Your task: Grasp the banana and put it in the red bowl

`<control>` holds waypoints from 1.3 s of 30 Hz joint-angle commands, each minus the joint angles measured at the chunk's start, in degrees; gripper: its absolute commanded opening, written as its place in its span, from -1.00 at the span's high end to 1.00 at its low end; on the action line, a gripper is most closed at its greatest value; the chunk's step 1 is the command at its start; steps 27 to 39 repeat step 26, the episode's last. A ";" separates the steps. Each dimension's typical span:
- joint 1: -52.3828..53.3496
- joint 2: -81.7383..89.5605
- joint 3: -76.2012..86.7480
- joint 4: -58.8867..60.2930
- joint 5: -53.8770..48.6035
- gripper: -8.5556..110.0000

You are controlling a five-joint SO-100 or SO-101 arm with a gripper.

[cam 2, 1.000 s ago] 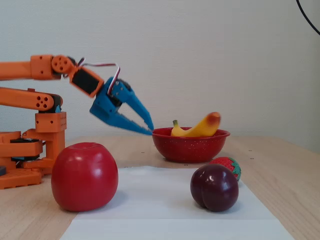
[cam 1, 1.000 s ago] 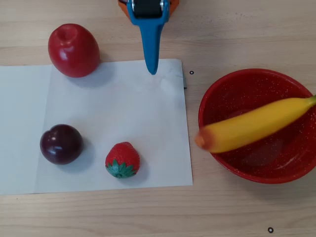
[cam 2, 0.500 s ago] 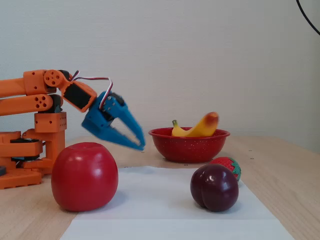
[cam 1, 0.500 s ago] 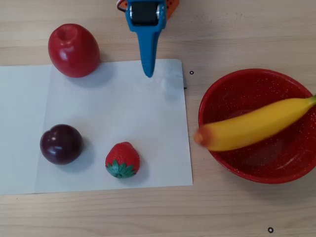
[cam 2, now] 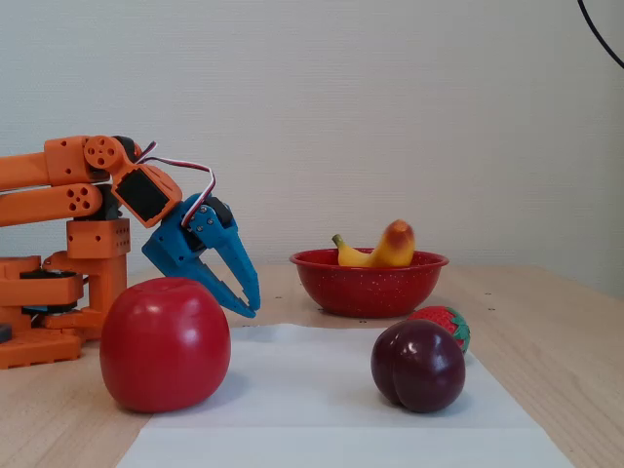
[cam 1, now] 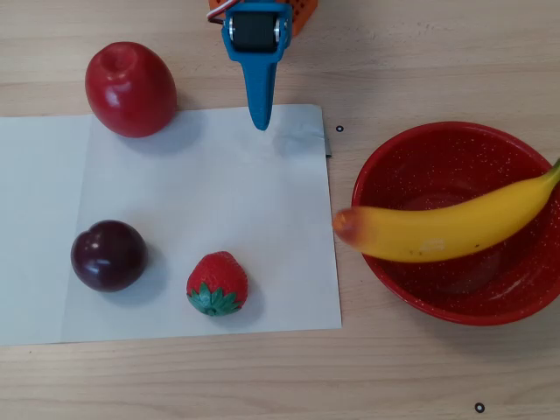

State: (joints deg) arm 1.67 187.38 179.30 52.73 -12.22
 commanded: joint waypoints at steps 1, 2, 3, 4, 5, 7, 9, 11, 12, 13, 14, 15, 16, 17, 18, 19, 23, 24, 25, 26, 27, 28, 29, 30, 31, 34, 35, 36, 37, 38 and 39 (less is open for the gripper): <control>-0.79 1.32 0.62 0.09 -1.14 0.85; -0.88 1.32 0.62 0.09 -1.23 0.85; -1.05 1.32 0.62 0.09 -1.49 0.85; -1.14 1.32 0.62 0.09 -1.49 0.85; -1.14 1.32 0.62 0.09 -1.41 0.85; -1.23 1.32 0.62 0.09 -1.49 0.85; -1.41 1.32 0.62 0.09 -1.76 0.85; -1.49 1.32 0.62 0.09 -1.85 0.85; -1.49 1.23 0.62 0.09 -1.85 0.85; -1.49 1.23 0.62 0.09 -1.85 0.85; -1.49 1.23 0.62 0.09 -1.85 0.85; -1.49 1.23 0.62 0.09 -1.85 0.85; -1.49 1.23 0.62 0.09 -1.85 0.85; -1.49 1.23 0.62 0.09 -1.85 0.85; -1.49 1.23 0.62 0.09 -1.85 0.85; -1.49 1.23 0.62 0.09 -1.85 0.85; -1.49 1.23 0.62 0.09 -1.85 0.85; -1.49 1.23 0.62 0.09 -1.85 0.85; -1.49 1.23 0.62 0.09 -1.85 0.85; -1.49 1.23 0.62 0.09 -1.85 0.85; -1.49 1.23 0.62 0.09 -1.85 0.85; -1.49 1.23 0.62 0.09 -1.85 0.85; -1.49 1.23 0.62 0.09 -1.85 0.85; -1.49 1.23 0.62 0.09 -1.85 0.85; -1.49 1.23 0.62 0.09 -1.85 0.85; -1.49 1.23 0.62 0.09 -1.85 0.85; -1.49 1.23 0.62 0.09 -1.85 0.85; -1.49 1.23 0.62 0.09 -1.85 0.85; -1.49 1.23 0.62 0.09 -1.85 0.85; -1.49 1.23 0.62 0.09 -1.85 0.85; -1.49 1.23 0.62 0.09 -1.85 0.85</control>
